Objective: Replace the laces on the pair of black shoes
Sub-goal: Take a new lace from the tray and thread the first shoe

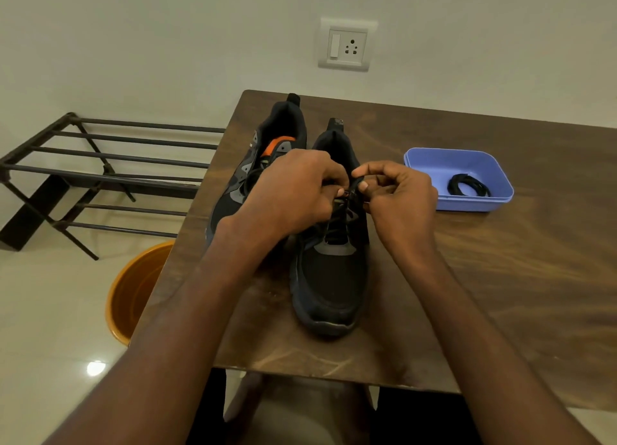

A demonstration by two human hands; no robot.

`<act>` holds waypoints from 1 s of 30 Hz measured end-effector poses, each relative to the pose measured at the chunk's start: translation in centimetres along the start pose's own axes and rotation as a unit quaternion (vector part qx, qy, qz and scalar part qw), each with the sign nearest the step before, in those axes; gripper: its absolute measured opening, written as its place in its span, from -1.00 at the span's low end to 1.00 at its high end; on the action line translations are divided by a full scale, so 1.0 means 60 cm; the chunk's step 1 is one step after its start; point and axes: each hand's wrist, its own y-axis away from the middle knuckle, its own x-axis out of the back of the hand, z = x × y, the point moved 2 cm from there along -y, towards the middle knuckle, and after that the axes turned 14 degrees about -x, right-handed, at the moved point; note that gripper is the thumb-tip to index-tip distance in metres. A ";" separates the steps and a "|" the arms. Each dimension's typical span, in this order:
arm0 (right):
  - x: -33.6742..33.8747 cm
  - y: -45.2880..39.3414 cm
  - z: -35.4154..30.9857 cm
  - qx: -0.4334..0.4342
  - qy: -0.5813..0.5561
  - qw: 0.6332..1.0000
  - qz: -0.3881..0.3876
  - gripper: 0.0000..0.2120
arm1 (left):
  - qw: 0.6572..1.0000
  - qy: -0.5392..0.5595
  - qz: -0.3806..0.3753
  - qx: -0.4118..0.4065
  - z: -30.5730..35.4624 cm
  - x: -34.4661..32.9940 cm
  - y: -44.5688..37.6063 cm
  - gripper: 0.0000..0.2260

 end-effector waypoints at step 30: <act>-0.007 0.011 -0.009 -0.020 0.003 1.000 0.018 -0.72 | 0.979 0.059 0.123 0.150 0.003 -0.055 0.012 -0.90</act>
